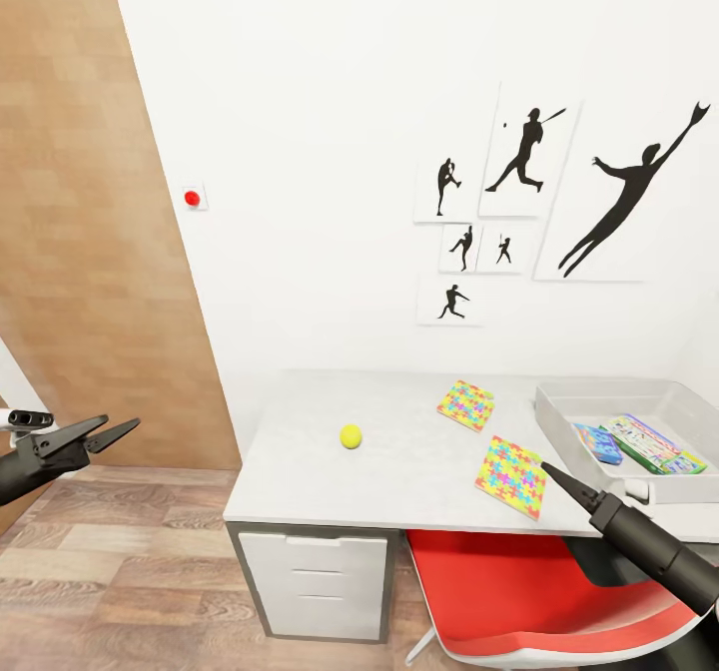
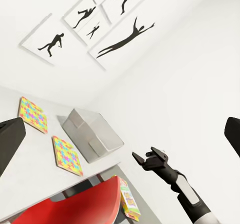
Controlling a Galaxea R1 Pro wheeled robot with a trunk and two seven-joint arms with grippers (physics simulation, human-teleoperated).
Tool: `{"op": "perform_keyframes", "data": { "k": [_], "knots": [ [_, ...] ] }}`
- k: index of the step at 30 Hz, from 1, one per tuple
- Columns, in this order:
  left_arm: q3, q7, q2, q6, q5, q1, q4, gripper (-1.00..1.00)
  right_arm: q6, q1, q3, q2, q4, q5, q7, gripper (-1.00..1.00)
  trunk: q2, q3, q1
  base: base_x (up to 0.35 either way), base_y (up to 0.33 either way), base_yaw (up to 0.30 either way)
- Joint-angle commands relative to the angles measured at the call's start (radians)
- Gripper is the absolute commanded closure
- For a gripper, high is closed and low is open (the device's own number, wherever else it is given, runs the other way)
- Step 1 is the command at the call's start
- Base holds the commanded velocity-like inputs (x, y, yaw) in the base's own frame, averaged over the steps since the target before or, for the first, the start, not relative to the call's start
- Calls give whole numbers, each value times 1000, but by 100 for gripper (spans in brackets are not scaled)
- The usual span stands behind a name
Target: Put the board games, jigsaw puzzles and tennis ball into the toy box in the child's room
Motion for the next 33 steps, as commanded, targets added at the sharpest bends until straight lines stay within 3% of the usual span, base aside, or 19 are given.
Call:
{"op": "perform_keyframes", "data": {
  "k": [1,13,18,22,24,25,26,30,33],
  "knots": [
    [0,-4,0,11,-1,-1,0,-100,5,-1,-1,0,0,-2,1,-100,-2,-2,1,0,-2,0],
    [0,-4,0,11,-1,-1,0,-100,5,-2,-1,1,-13,6,-9,-100,-2,-2,1,0,0,0],
    [-1,-4,0,11,-1,-1,-2,-100,9,-2,6,3,-21,12,-70,-100,-2,-2,1,0,0,0],
    [-2,-4,0,11,-1,-1,-4,-100,107,-19,20,-4,-27,13,-221,-100,-2,-2,1,0,0,0],
    [-2,-4,0,11,0,-1,-5,-100,197,-102,31,-1,-26,11,-358,-100,-2,-2,1,0,0,0],
    [-2,-4,0,11,0,-1,-5,-100,209,-128,37,0,-25,10,-397,-100,-2,-2,1,0,0,0],
    [-2,-4,-2,11,0,-1,-5,-100,231,-177,54,1,-22,8,-478,-100,-2,-2,1,0,0,0],
    [-4,-4,-7,11,0,-1,-5,-100,255,-264,111,1,-11,4,-647,-100,-2,-2,1,0,0,0],
    [-8,-4,-12,11,-1,-1,-9,-100,258,-366,181,2,26,1,-829,-100,-2,-2,1,0,0,0]
  ]
}}
